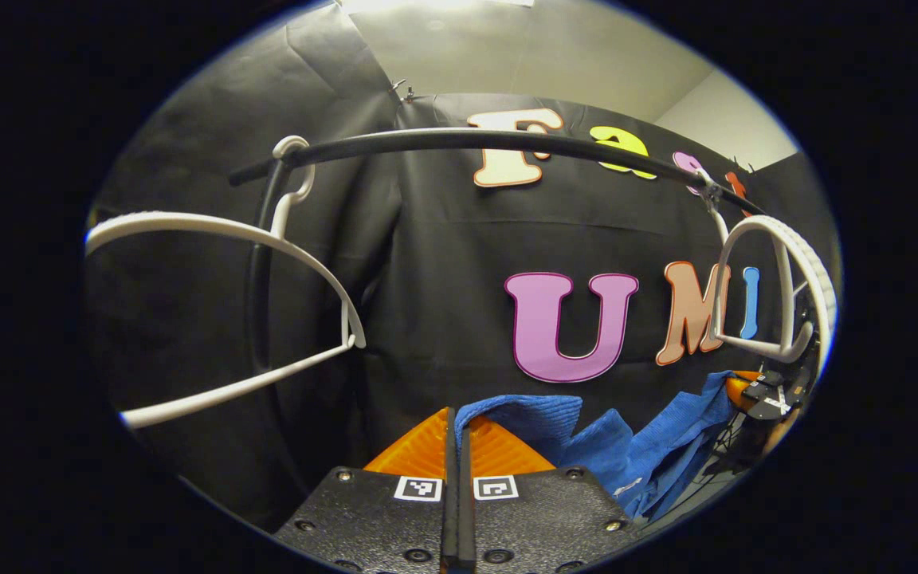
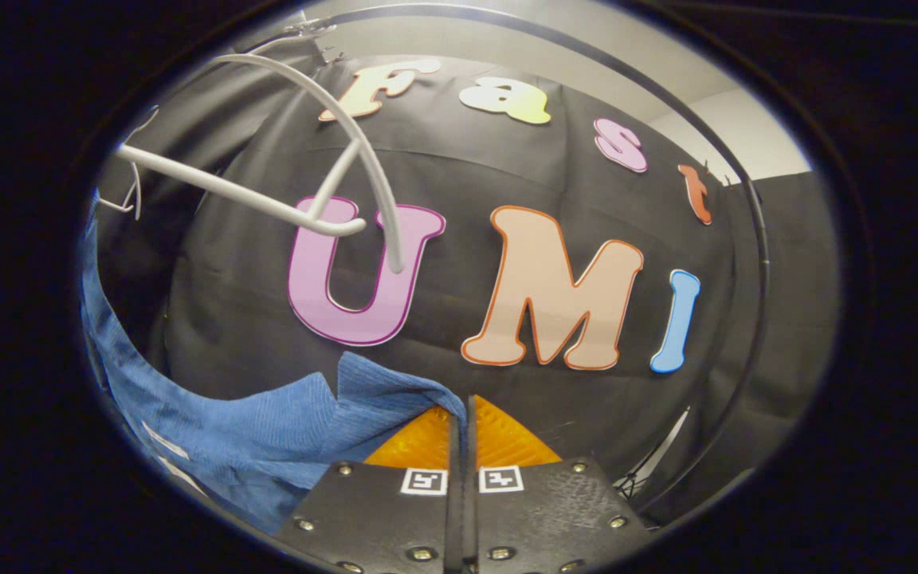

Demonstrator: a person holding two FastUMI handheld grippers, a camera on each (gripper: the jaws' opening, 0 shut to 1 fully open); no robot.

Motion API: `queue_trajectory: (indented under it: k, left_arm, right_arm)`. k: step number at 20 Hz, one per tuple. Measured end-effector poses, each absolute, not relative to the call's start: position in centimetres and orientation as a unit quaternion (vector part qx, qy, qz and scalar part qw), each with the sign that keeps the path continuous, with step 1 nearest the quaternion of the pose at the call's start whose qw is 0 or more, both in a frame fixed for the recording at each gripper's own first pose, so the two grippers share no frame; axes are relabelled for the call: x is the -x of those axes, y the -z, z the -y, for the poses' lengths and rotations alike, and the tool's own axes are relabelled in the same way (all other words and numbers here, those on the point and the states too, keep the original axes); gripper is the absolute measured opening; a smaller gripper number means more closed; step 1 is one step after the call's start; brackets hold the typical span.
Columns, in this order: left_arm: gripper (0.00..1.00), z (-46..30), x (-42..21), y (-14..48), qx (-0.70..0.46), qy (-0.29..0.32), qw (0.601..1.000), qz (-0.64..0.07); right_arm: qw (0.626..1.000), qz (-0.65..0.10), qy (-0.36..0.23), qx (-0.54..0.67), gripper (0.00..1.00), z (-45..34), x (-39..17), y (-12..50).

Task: Grasp the clothes on the hanger with both hands and then place them into the laundry hamper below.

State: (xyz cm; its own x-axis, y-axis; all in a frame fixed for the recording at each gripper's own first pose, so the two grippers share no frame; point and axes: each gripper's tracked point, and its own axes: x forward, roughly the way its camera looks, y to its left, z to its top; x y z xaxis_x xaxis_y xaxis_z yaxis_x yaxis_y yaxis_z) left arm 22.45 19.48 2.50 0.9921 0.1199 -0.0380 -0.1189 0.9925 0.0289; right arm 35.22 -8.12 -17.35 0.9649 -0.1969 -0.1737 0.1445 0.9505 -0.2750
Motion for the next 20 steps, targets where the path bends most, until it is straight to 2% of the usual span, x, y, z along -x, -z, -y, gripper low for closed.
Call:
queue_trajectory:
  k: [3,10,14,15,16,20]
  left_arm:
    - [0.02,-19.9,-21.5,-1.7,-0.017,-0.067,0.997,-0.022]
    - [0.0,-17.0,-18.4,-1.0,-0.028,-0.043,0.998,-0.025]
    - [0.0,-14.7,-16.7,-2.5,-0.023,-0.027,0.999,-0.009]
    - [0.0,-13.9,-16.2,-2.7,-0.02,-0.022,1.0,-0.008]
    - [0.0,-13.2,-15.7,-2.6,-0.018,-0.016,1.0,-0.006]
    - [0.0,-11.6,-14.2,-1.5,-0.002,-0.007,1.0,-0.007]
  right_arm:
    - [0.984,-0.095,0.085,0.122,0.0,7.5,-33.4,16.6]
    - [0.989,-0.083,0.074,0.102,0.0,5.5,-29.0,14.1]
    - [0.99,-0.071,0.058,0.103,0.0,4.2,-26.1,12.3]
    - [0.99,-0.071,0.055,0.105,0.03,4.6,-25.4,11.6]
    - [0.991,-0.066,0.051,0.1,0.0,4.2,-25.0,11.3]
    - [0.995,-0.058,0.024,0.079,0.0,1.6,-22.4,10.6]
